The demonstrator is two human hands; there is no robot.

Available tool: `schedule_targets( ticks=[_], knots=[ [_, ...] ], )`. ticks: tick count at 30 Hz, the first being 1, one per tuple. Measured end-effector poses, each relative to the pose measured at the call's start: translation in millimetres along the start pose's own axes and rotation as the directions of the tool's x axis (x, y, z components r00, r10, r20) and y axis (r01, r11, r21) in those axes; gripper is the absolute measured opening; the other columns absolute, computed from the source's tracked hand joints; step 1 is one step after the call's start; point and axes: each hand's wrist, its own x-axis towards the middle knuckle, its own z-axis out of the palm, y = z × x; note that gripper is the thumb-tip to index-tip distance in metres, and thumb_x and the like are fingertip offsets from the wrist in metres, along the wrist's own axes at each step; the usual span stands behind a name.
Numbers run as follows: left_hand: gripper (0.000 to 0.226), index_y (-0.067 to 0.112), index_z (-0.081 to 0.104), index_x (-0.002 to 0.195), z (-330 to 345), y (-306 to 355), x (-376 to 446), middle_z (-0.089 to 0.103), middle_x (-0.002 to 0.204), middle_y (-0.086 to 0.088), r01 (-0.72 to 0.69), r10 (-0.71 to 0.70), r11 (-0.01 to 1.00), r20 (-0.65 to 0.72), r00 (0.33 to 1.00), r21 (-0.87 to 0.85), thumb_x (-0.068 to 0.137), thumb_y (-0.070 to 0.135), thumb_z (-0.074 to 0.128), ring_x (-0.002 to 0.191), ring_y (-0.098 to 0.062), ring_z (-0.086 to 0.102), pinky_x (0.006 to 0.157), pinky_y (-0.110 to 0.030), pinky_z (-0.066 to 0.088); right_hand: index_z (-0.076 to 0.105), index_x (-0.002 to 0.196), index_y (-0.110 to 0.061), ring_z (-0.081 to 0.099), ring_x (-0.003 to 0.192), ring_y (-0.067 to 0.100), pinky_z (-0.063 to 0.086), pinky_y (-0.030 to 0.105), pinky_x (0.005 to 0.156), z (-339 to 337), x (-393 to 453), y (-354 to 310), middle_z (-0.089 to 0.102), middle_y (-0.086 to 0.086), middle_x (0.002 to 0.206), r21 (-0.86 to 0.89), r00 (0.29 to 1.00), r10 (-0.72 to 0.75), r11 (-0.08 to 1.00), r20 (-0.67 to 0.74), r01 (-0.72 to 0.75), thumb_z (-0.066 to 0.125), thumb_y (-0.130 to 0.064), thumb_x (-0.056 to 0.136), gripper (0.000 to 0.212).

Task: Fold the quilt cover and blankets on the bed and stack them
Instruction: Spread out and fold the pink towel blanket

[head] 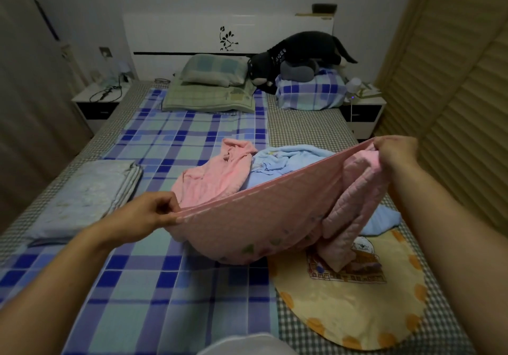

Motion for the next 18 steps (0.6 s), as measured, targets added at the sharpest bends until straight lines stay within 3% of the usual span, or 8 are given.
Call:
schedule_targets(
  ticks=[6, 10, 13, 18],
  knots=[
    [0.012, 0.029, 0.069, 0.093, 4.3, -9.5, 0.7, 0.07, 0.092, 0.011, -0.014, 0.009, 0.986, 0.031, 0.999, 0.166, 0.093, 0.039, 0.062, 0.089, -0.008, 0.066, 0.085, -0.036, 0.056, 0.077, 0.101, -0.009, 0.068, 0.089, 0.027, 0.054, 0.033, 0.081, 7.7, 1.2, -3.3, 0.073, 0.008, 0.095, 0.006, 0.999, 0.031, 1.0, -0.006, -0.031, 0.066, -0.013, 0.082, 0.022],
    [0.011, 0.031, 0.068, 0.091, 8.7, -18.3, -0.3, 0.068, 0.088, 0.011, -0.021, 0.016, 0.965, 0.023, 1.0, 0.26, 0.096, 0.037, 0.06, 0.083, -0.005, 0.064, 0.082, -0.033, 0.054, 0.079, 0.087, -0.011, 0.071, 0.082, 0.027, 0.059, 0.04, 0.085, 13.7, 1.7, -1.4, 0.075, 0.006, 0.084, 0.027, 1.0, 0.002, 1.0, 0.017, -0.003, 0.063, -0.014, 0.072, 0.022],
    [0.012, 0.029, 0.067, 0.091, 12.8, -24.8, 1.0, 0.068, 0.087, 0.01, -0.009, 0.009, 0.955, 0.004, 1.0, 0.296, 0.097, 0.034, 0.059, 0.082, -0.008, 0.063, 0.079, -0.031, 0.053, 0.078, 0.088, -0.011, 0.071, 0.084, 0.027, 0.059, 0.036, 0.083, 17.9, 0.4, -2.8, 0.075, 0.007, 0.086, 0.023, 1.0, 0.008, 1.0, 0.03, -0.009, 0.065, -0.014, 0.073, 0.021],
    [0.016, 0.033, 0.055, 0.089, 26.5, -45.7, 13.3, 0.062, 0.083, 0.009, 0.056, 0.025, 0.914, -0.194, 0.981, 0.402, 0.102, 0.037, 0.046, 0.075, -0.01, 0.059, 0.068, -0.032, 0.048, 0.079, 0.089, -0.011, 0.071, 0.083, 0.025, 0.06, 0.04, 0.085, 25.7, -4.2, -2.5, 0.075, 0.006, 0.085, 0.031, 0.998, -0.061, 0.998, 0.033, 0.06, 0.066, -0.017, 0.072, 0.022]
  ],
)
